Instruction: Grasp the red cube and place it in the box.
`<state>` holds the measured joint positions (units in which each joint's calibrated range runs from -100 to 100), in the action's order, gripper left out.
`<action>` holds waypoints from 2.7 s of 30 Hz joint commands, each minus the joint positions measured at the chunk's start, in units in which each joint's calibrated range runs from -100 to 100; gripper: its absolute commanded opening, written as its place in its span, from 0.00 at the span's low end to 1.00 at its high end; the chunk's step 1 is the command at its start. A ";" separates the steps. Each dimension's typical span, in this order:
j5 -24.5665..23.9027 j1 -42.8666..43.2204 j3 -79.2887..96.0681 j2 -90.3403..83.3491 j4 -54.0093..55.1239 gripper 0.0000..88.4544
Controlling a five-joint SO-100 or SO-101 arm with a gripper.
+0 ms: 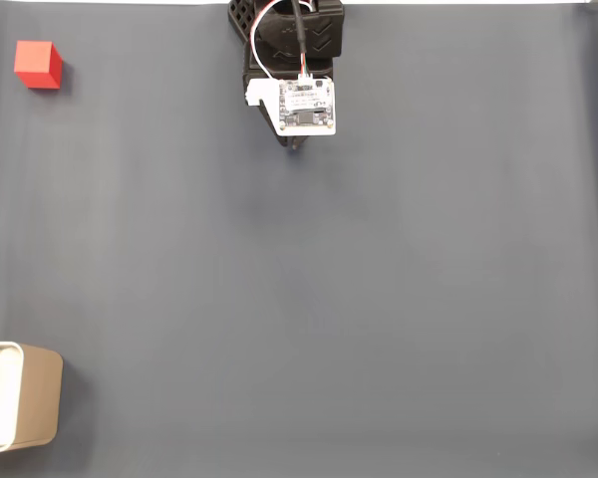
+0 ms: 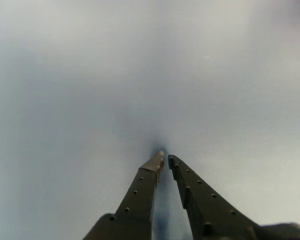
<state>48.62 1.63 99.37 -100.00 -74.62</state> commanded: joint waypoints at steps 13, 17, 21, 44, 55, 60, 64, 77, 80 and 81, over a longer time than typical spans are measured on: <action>0.00 0.21 0.45 0.09 -1.12 0.00; 0.00 0.21 0.45 0.09 -1.12 0.00; 0.00 0.21 0.45 0.09 -1.12 0.00; 0.00 0.21 0.45 0.09 -1.12 0.00; 0.29 0.50 0.45 0.09 -1.20 0.00; 0.15 0.50 0.45 0.09 -1.20 0.00; 0.59 0.50 0.45 0.09 -0.95 0.00; -1.07 0.21 -0.01 0.26 12.82 0.00; -1.27 0.21 -1.10 1.04 15.93 0.00; -1.37 0.36 -1.83 1.73 16.84 0.00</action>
<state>47.79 1.63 99.37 -99.31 -61.73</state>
